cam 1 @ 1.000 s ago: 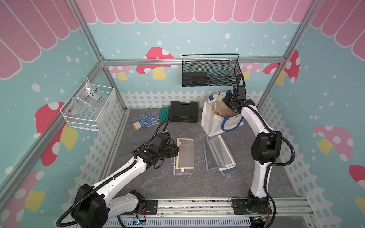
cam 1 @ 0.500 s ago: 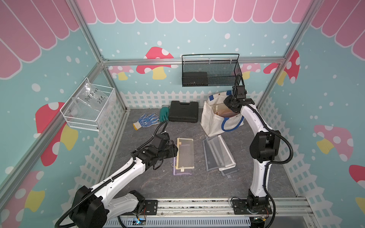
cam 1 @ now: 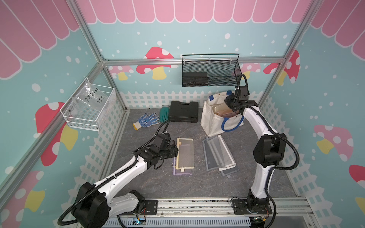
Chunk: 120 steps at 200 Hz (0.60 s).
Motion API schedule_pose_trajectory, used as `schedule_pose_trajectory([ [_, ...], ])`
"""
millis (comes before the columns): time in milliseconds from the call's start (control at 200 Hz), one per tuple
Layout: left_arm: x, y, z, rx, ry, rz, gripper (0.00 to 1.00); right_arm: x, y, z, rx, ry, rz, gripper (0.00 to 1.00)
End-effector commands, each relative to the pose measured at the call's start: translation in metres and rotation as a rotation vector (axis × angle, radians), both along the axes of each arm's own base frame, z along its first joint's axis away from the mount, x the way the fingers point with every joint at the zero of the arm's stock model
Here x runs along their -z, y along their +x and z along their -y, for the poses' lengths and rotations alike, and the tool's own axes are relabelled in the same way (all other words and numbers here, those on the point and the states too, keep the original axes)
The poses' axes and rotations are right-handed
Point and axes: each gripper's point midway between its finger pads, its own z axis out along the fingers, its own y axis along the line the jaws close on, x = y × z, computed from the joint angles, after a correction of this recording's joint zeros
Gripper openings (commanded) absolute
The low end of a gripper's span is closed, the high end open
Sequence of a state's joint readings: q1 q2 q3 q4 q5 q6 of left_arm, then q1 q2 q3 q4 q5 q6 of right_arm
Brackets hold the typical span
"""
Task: Put the pencil pouch into the canvas bag
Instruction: Place the pencil pouch in the canvas bag.
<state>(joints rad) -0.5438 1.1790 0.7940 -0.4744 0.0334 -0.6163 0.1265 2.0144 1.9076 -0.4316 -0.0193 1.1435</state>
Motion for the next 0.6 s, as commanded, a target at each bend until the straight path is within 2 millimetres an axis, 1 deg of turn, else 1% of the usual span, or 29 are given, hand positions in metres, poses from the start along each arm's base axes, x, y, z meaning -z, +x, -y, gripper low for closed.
schedule_pose_trajectory([
  [0,-0.005,-0.001,-0.002,0.002,0.003,0.026,0.64,-0.008,0.001,-0.002,0.037,0.07,0.025,0.12],
  [100,-0.007,-0.002,-0.005,0.0,0.01,0.03,0.64,0.001,0.009,0.009,0.061,0.076,0.014,0.13],
  [175,-0.008,-0.004,-0.008,-0.003,0.019,0.033,0.64,0.004,0.02,0.01,0.042,0.065,0.02,0.13],
  [295,-0.01,-0.008,-0.013,-0.013,0.023,0.035,0.64,0.013,0.036,0.002,-0.029,0.051,0.018,0.15],
  [375,-0.009,-0.01,-0.016,-0.02,0.026,0.034,0.64,0.019,0.042,-0.003,-0.069,0.038,0.013,0.17],
  [460,-0.009,-0.012,-0.018,-0.025,0.031,0.031,0.64,0.028,0.042,-0.005,-0.098,0.016,-0.002,0.19],
  [530,-0.009,-0.013,-0.02,-0.029,0.034,0.033,0.64,0.034,0.038,-0.005,-0.11,-0.003,-0.017,0.23],
  [595,-0.01,-0.013,-0.021,-0.031,0.032,0.034,0.64,0.038,0.033,-0.002,-0.11,-0.023,-0.03,0.23],
])
